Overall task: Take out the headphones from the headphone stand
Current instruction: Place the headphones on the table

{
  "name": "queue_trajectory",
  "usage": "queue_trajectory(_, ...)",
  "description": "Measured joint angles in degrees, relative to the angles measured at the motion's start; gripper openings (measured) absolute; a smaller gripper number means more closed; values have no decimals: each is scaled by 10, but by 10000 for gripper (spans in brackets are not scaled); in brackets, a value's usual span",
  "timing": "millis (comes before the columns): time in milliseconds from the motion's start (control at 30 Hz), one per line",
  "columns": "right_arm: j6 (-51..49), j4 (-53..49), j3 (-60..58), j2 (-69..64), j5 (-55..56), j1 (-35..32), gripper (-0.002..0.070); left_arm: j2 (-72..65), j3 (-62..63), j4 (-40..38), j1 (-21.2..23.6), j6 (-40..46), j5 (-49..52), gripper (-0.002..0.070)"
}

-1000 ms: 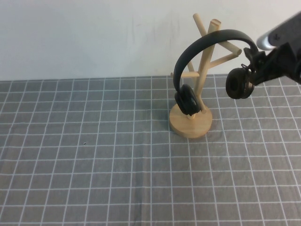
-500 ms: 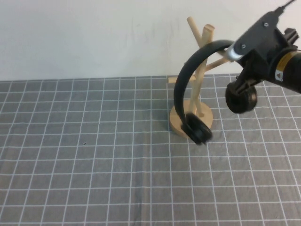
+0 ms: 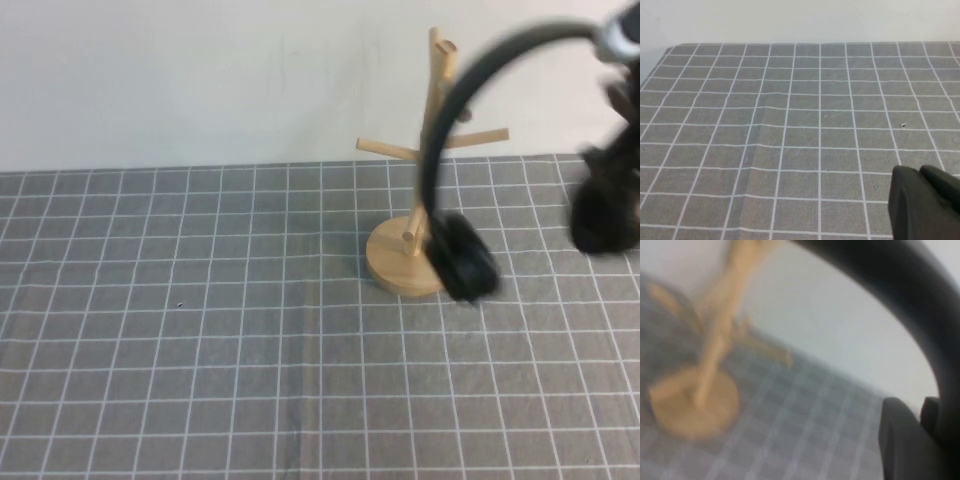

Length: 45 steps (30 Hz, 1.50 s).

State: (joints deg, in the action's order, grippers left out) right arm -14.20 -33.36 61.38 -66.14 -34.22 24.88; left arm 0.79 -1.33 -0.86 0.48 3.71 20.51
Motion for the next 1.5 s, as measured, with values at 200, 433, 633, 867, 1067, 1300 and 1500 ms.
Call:
queue_trajectory(200, -21, 24, -93, -33, -39, 0, -4, 0, 0, 0, 0, 0, 0, -4)
queue_trajectory(433, -150, 28, -200, -131, 35, -40, -4, 0, 0, 0, 0, 0, 0, -4)
queue_trajectory(633, -150, 56, -199, -238, 77, -118, -4, 0, 0, 0, 0, 0, 0, -4)
queue_trajectory(867, -151, 40, -182, -273, 84, -126, 71, 0, 0, 0, 0, 0, 0, -4)
queue_trajectory(1067, -164, 43, -158, -273, 101, -126, 384, 0, 0, 0, 0, 0, 0, -4)
queue_trajectory(1300, -143, 46, -113, -228, 28, -113, 448, 0, 0, 0, 0, 0, 0, -4)
queue_trajectory(1500, -95, 45, -112, -101, 20, -55, 444, 0, 0, 0, 0, 0, 0, -4)
